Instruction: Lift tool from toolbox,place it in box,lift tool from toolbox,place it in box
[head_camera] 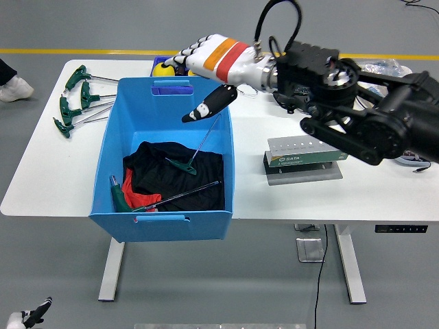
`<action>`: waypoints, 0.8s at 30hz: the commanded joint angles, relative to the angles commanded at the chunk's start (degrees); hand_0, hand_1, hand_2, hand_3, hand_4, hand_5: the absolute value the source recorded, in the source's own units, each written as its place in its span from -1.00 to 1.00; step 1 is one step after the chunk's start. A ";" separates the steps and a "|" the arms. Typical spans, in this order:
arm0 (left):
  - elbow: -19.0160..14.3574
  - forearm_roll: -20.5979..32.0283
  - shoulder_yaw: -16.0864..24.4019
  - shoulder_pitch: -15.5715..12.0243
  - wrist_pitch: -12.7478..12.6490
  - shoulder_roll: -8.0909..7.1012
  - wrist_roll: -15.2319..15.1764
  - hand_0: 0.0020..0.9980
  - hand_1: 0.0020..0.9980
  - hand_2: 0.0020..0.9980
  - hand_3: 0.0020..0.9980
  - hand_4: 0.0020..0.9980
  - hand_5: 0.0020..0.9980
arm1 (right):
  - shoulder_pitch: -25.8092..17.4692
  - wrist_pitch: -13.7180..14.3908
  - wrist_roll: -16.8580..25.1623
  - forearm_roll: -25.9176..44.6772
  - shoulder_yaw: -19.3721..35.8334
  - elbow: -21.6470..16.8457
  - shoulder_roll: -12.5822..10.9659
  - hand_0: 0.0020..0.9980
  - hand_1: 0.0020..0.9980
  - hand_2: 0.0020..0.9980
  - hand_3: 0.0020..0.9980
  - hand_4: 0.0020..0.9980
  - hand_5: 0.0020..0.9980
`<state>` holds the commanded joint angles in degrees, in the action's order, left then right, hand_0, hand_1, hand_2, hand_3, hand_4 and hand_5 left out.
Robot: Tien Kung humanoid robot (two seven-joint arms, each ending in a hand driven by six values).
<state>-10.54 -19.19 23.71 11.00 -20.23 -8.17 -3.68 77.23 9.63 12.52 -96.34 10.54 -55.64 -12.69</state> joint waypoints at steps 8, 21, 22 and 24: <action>0.22 -0.21 0.77 -0.74 0.70 0.38 0.54 0.33 0.19 0.38 0.41 0.52 0.41 | -6.64 -3.68 6.01 18.57 8.07 -1.64 -10.68 1.00 0.83 0.96 1.00 1.00 1.00; 0.22 -10.47 9.35 -1.88 0.24 1.22 3.78 0.33 0.18 0.37 0.39 0.51 0.41 | -34.10 -9.70 4.14 43.57 35.20 -10.16 -20.69 0.79 0.75 0.81 0.92 1.00 1.00; 0.22 -10.53 9.40 -1.93 0.23 1.24 3.81 0.33 0.18 0.37 0.39 0.51 0.41 | -35.79 -9.85 4.09 44.55 36.69 -10.31 -20.92 0.79 0.75 0.81 0.92 1.00 1.00; 0.22 -11.40 10.12 -2.22 0.29 1.27 3.95 0.33 0.18 0.37 0.39 0.51 0.41 | -40.46 -10.84 3.84 48.66 41.31 -11.68 -21.81 0.79 0.75 0.81 0.92 1.00 1.00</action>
<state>-10.31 -30.59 33.83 8.77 -19.93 -6.90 0.27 36.77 -1.20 16.36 -47.68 51.85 -67.32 -34.50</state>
